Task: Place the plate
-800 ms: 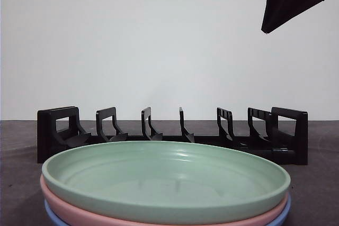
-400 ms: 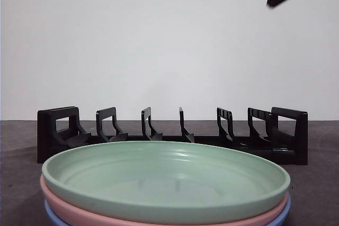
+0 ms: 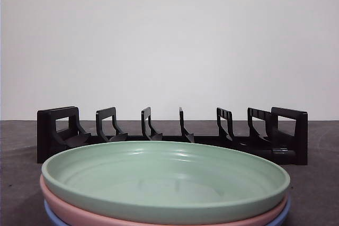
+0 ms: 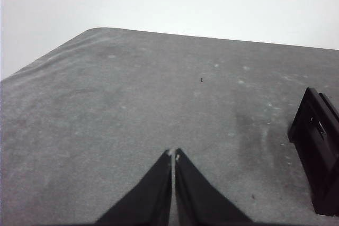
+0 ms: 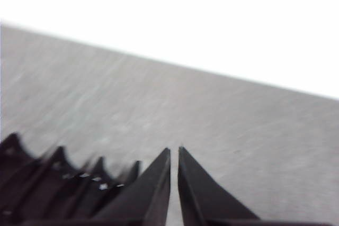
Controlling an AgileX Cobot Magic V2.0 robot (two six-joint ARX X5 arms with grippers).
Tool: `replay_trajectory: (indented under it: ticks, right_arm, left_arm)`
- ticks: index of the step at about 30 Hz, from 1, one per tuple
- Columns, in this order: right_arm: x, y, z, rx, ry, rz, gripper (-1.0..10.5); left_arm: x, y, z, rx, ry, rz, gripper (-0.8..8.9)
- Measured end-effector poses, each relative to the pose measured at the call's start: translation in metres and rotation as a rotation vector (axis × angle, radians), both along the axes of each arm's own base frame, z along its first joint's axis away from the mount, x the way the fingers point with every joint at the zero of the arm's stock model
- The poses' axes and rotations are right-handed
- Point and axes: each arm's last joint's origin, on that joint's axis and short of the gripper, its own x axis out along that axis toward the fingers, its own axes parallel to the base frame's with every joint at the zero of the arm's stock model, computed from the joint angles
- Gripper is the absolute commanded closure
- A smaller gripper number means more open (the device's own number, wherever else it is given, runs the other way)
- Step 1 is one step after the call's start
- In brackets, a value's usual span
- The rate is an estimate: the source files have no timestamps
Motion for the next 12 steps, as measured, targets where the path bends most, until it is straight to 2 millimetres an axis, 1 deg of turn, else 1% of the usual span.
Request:
replay_trajectory:
  ticks: [3, 6, 9, 12]
  right_arm:
    - [-0.023, -0.007, -0.032, 0.009, -0.076, -0.037, 9.2]
    - [-0.04, -0.011, -0.067, 0.011, -0.099, -0.06, 9.2]
    - [-0.047, -0.014, -0.101, 0.008, -0.079, -0.084, 9.2]
    - [-0.05, -0.016, -0.129, 0.016, -0.058, -0.102, 9.2]
  left_arm:
    - [0.0, 0.0, 0.0, 0.0, -0.001, 0.0, 8.06]
    - [0.0, 0.0, 0.0, 0.0, 0.0, 0.0, 8.06]
    - [0.0, 0.0, 0.0, 0.0, 0.0, 0.0, 8.06]
    - [0.0, 0.0, 0.0, 0.0, 0.0, 0.0, 8.06]
